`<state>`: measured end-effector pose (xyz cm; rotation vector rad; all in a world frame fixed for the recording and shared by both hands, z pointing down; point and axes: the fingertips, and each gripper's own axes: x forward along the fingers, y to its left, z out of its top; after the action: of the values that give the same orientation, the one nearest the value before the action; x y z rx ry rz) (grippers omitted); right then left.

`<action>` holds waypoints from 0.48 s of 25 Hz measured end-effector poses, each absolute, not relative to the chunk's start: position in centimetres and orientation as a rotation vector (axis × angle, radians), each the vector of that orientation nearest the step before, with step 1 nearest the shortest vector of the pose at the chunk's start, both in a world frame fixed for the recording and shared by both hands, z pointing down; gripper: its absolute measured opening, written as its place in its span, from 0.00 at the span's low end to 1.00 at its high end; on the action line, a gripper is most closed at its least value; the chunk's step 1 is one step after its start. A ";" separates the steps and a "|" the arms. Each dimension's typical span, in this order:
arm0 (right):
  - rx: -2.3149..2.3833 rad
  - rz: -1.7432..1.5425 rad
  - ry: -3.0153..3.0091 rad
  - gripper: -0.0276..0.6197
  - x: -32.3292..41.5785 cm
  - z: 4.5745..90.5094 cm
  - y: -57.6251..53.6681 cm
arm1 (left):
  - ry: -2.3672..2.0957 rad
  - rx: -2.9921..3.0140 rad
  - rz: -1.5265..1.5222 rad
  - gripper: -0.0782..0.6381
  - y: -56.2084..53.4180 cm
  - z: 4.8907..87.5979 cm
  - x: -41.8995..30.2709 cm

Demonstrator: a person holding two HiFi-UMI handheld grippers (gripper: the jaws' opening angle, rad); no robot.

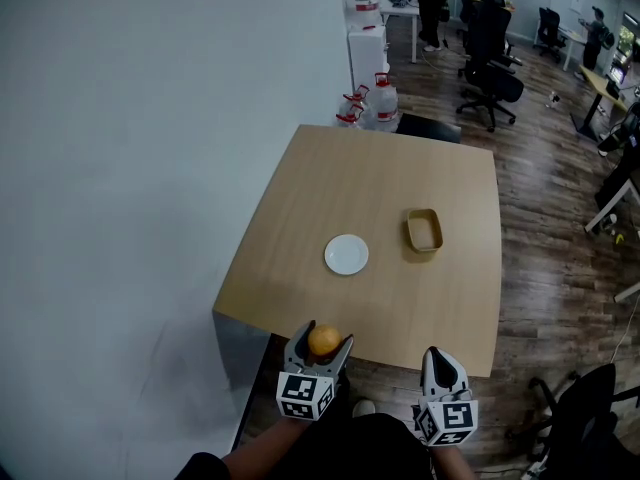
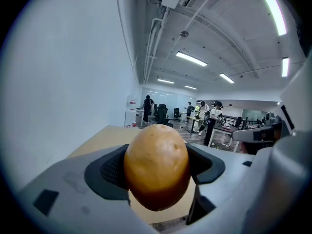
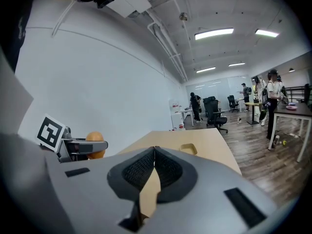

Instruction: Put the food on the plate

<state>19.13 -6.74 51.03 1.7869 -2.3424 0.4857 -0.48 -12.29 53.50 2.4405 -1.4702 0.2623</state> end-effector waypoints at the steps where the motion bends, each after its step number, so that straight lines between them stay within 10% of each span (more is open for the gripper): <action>1: 1.791 0.493 -2.340 0.14 19.2 51.1 -6.8 | -1.466 2.439 0.265 0.56 -12.7 53.7 -0.5; 12: 1.834 0.535 -2.301 0.14 19.1 52.1 -10.7 | -1.406 2.462 0.311 0.56 -19.6 56.8 0.2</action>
<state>19.06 -10.67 52.12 1.8336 -2.3014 0.5348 0.20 -19.57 56.84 2.4624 -1.4059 0.3106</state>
